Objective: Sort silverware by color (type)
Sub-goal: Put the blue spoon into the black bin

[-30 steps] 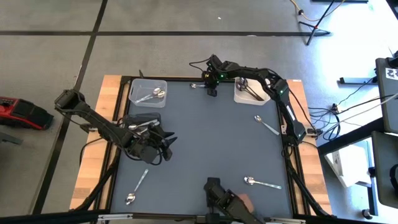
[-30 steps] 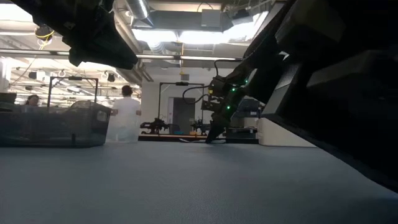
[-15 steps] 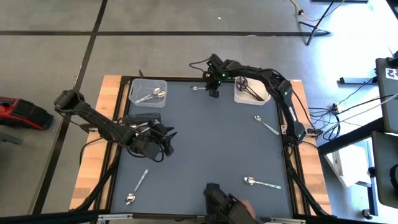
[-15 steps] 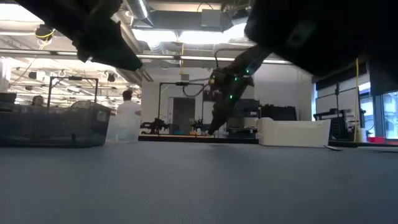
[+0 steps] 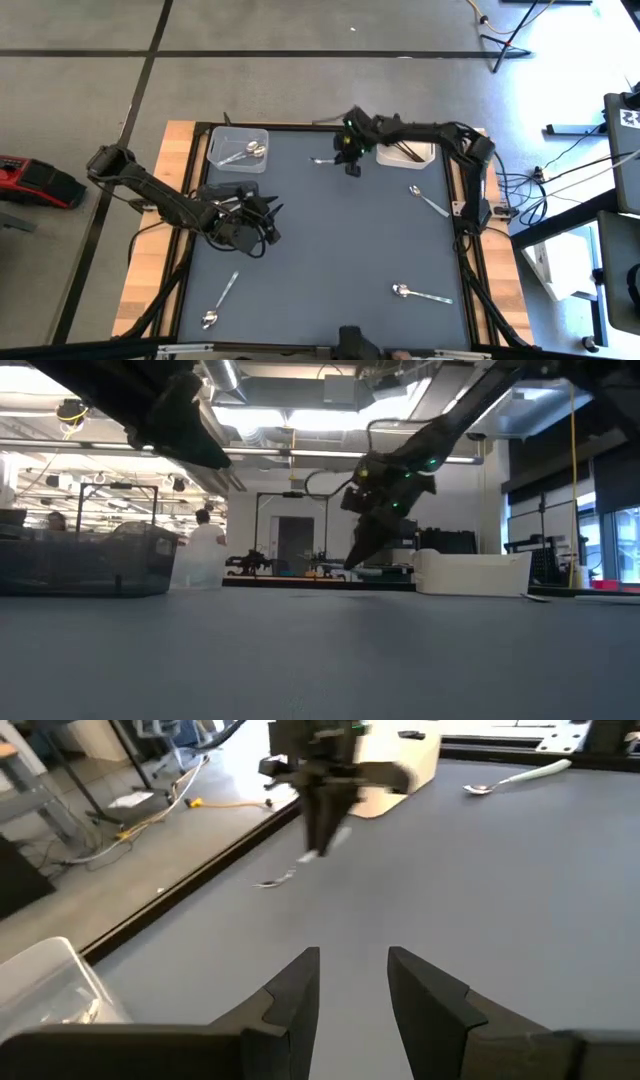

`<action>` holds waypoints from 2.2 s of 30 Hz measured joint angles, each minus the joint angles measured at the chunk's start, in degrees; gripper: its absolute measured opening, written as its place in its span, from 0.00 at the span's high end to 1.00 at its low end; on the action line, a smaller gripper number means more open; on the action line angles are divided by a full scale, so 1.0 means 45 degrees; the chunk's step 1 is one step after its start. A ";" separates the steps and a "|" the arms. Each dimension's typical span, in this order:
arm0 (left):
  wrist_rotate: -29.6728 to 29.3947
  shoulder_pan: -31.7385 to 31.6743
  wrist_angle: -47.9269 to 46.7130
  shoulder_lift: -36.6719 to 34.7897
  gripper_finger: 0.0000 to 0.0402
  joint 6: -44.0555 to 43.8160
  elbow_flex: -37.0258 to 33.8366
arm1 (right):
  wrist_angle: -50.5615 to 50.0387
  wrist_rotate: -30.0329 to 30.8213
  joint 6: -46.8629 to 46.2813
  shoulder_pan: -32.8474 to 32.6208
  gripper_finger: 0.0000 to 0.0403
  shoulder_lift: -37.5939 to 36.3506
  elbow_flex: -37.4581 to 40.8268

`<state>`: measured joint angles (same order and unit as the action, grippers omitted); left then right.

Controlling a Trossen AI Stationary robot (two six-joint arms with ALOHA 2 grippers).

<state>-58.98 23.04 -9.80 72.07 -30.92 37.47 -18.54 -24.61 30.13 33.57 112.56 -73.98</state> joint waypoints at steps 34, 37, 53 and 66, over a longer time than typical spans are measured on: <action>0.3400 -0.2077 0.0122 -0.0004 0.71 -0.0288 0.0000 | 0.2720 0.6275 -0.0641 -0.3880 0.65 -0.1713 0.3347; 0.3623 -0.1894 0.0121 0.0000 0.71 -0.0547 0.0000 | 0.2828 0.2961 -0.0647 -0.2648 0.65 -0.2293 0.3630; 0.3814 -0.1657 0.1392 0.1675 0.71 -0.0981 -0.0005 | 0.5103 0.0417 -0.0817 -0.1639 0.66 -0.0978 0.4566; 0.3823 -0.2681 0.3503 0.3029 0.71 0.1384 -0.0005 | 0.4835 0.1197 -0.0750 -0.2134 0.68 -0.0837 0.4527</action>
<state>-41.78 10.97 5.96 85.70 -24.69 37.45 3.21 -19.23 26.76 23.97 108.79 -53.60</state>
